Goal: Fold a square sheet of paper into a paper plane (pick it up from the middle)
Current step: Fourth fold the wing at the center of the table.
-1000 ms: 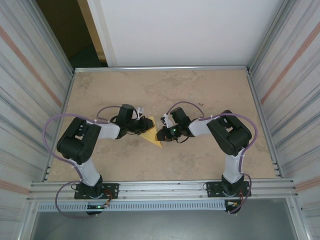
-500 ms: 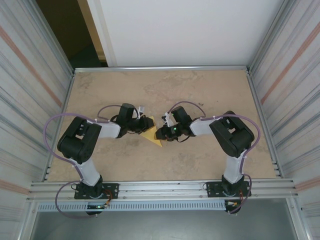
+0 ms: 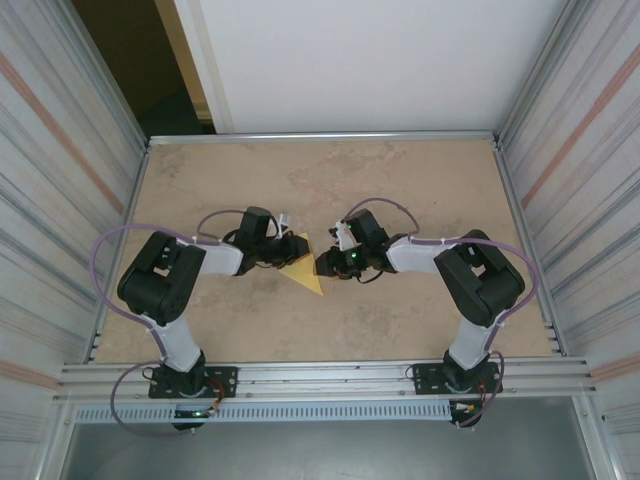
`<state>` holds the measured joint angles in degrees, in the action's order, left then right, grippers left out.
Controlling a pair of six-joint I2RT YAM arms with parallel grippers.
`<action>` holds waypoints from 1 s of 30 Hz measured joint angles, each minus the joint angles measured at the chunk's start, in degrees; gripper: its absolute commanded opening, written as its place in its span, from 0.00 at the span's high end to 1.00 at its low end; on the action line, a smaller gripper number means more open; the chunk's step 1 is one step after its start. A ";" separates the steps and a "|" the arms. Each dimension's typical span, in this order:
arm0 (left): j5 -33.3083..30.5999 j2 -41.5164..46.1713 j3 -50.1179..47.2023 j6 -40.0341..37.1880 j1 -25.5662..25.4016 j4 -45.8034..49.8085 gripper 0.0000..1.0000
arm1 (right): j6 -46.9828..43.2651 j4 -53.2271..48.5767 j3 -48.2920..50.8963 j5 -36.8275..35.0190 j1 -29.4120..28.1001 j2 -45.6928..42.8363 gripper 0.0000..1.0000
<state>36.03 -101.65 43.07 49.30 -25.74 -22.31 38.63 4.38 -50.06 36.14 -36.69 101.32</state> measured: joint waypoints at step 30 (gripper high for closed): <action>-0.04 -1.14 0.44 0.00 0.00 1.05 0.84 | -0.22 0.55 -0.83 1.22 -3.48 4.44 0.82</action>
<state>35.99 -102.78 43.51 49.30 -25.74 -21.26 38.41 4.93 -50.89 37.36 -40.16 105.75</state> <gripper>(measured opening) 0.162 0.182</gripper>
